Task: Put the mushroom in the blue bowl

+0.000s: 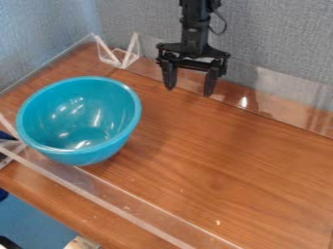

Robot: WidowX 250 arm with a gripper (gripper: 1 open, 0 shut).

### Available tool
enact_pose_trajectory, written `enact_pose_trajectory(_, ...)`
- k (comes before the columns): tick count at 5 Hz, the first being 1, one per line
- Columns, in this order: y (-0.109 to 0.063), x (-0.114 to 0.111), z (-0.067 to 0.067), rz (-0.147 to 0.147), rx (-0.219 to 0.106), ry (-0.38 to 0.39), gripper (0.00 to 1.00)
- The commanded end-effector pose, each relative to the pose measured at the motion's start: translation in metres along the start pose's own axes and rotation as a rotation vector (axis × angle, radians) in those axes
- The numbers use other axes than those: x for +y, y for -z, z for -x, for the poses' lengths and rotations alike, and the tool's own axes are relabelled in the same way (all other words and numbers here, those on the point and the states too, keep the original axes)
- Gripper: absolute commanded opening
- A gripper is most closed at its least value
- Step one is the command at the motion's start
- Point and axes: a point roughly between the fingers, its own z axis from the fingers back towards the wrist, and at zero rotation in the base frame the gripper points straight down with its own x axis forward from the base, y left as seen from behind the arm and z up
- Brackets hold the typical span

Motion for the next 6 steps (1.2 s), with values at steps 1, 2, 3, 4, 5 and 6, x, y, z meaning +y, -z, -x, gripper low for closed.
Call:
enact_pose_trajectory(1, -0.0117, 0.0024, -0.0041, 0.008, -0.038, -0.01, 1.0)
enact_pose_trajectory(2, -0.0105, 0.0034, -0.0041, 0.009, -0.038, -0.018, 1.0)
enact_pose_trajectory(3, -0.0092, 0.0046, -0.0042, 0.01, -0.037, -0.026, 1.0)
enact_pose_trajectory(4, -0.008, 0.0058, -0.0044, 0.011, -0.037, -0.034, 1.0)
enact_pose_trajectory(5, -0.0064, 0.0065, -0.005, 0.012, -0.037, -0.041, 1.0)
enact_pose_trajectory(6, -0.0042, 0.007, -0.0063, 0.012, -0.036, -0.048, 1.0)
